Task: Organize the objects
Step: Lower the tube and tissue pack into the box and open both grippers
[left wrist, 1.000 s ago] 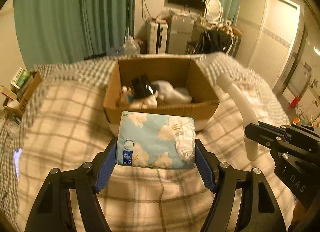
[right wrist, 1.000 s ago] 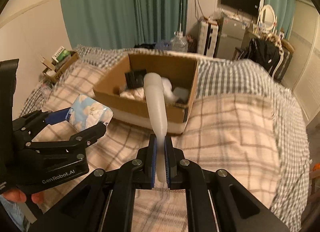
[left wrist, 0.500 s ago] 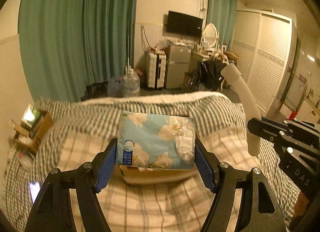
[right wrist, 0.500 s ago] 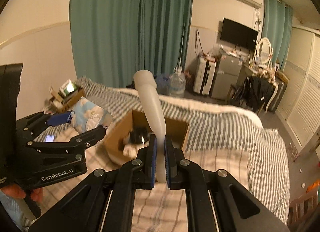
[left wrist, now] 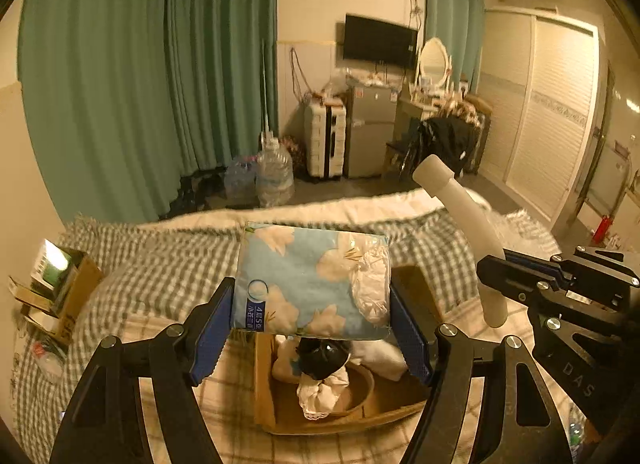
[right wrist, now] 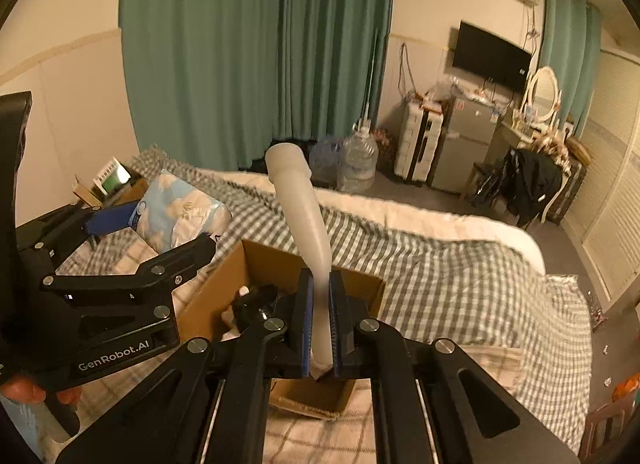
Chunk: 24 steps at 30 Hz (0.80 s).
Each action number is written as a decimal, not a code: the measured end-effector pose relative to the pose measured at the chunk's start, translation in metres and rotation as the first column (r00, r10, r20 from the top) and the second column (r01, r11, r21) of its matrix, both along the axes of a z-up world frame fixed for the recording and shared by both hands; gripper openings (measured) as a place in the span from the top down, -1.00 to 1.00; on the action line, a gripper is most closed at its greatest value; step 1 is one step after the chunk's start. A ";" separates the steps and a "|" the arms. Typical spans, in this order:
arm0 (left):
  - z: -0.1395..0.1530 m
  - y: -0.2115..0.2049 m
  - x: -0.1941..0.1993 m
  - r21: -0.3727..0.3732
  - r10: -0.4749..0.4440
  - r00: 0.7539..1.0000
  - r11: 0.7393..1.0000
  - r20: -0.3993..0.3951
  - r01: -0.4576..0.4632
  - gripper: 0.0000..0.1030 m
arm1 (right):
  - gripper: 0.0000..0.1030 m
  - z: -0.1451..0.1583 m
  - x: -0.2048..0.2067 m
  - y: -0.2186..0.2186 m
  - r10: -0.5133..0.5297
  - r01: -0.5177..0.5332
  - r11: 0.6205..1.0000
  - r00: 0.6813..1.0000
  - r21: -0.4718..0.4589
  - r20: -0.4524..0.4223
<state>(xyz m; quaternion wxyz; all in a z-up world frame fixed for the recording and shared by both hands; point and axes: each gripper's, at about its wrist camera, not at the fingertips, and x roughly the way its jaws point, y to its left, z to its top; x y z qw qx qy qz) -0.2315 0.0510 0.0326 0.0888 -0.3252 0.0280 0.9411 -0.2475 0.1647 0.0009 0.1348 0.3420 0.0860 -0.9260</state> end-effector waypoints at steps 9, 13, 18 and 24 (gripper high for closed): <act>-0.084 0.009 -0.042 -0.032 -0.001 0.990 0.999 0.144 0.005 -0.45 | 0.88 -0.085 -0.050 0.004 -0.001 0.000 1.000 0.989 0.002 0.148; -0.105 0.011 -0.052 -0.038 -0.003 0.984 0.999 0.178 0.010 -0.45 | 0.87 -0.116 -0.067 0.009 -0.001 -0.004 1.000 0.979 0.023 0.205; -0.119 0.015 -0.056 -0.042 -0.018 0.981 0.999 0.191 0.026 -0.45 | 0.87 -0.137 -0.072 0.013 0.011 -0.013 1.000 0.969 0.007 0.246; -0.122 0.013 -0.056 -0.026 -0.031 0.981 0.999 0.193 0.036 -0.48 | 0.66 -0.140 -0.070 0.018 0.020 -0.015 1.000 0.968 -0.022 0.250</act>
